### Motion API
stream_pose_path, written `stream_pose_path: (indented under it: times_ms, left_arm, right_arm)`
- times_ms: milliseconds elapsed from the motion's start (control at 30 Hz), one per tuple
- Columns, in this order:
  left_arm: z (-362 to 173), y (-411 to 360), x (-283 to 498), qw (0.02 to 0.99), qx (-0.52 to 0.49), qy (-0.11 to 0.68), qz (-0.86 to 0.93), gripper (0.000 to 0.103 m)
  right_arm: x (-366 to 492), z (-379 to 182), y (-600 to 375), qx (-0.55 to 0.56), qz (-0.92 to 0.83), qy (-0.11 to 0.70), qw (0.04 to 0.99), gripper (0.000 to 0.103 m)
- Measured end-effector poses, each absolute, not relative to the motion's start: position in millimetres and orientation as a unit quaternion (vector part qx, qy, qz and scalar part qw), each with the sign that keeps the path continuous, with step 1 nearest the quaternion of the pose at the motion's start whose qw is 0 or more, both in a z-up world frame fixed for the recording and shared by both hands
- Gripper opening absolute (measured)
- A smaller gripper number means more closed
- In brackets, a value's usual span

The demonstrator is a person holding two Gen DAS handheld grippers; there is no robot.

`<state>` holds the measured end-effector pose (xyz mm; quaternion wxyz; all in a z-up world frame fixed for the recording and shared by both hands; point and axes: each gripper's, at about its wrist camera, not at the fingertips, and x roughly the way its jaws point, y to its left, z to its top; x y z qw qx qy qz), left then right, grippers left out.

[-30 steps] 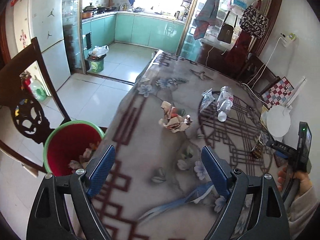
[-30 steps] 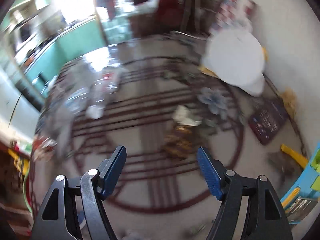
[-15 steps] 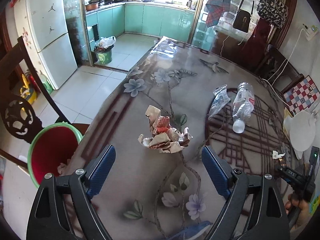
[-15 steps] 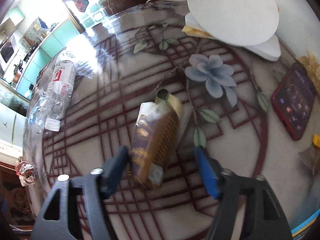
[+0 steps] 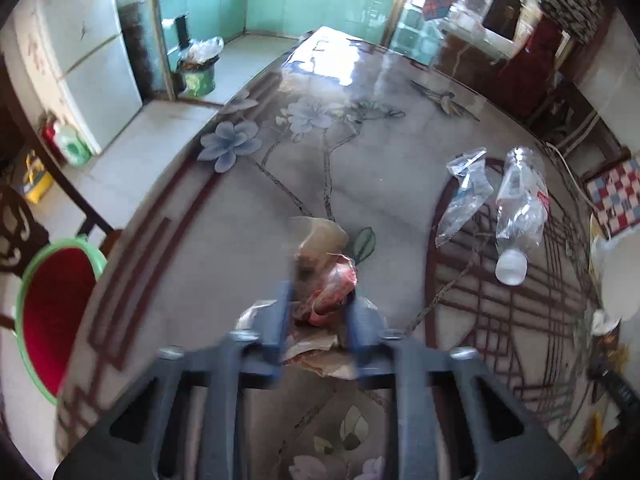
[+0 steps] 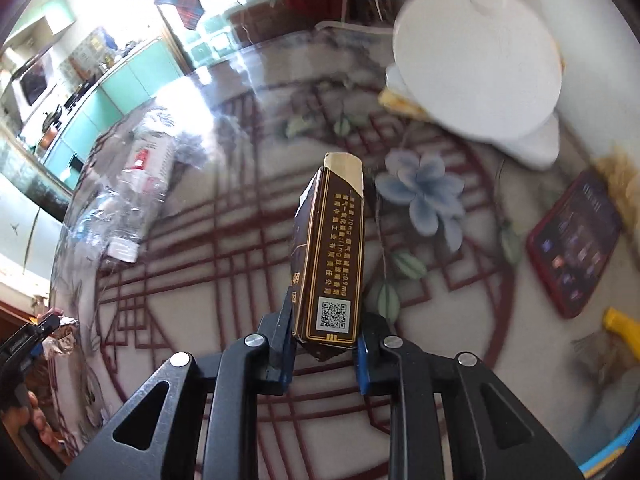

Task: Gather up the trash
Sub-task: 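Grasp the crumpled brown wrapper with the left tool while the right tool grasps the brown cigarette box, then carry the brown wrapper and cigarette box over the red bucket with both tools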

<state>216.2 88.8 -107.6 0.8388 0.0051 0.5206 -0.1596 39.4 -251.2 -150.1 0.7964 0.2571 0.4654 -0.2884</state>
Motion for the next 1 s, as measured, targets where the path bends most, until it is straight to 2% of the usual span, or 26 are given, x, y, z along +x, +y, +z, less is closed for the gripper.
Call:
stream_pose_path:
  times_ms: [400,1000]
  left_arm:
    - [-42.2,110.1,158.4,0.852,0.046,0.460,-0.246,0.017]
    - [-26.8,161.3,132.5,0.844,0.064,0.445,-0.294,0.017]
  right_arm:
    - [35.1,-83.2,-185.3,0.218,-0.283,0.430,0.829,0.021]
    - [18.7,-45.7,-97.4,0.201,-0.284,0.412,0.842,0.021]
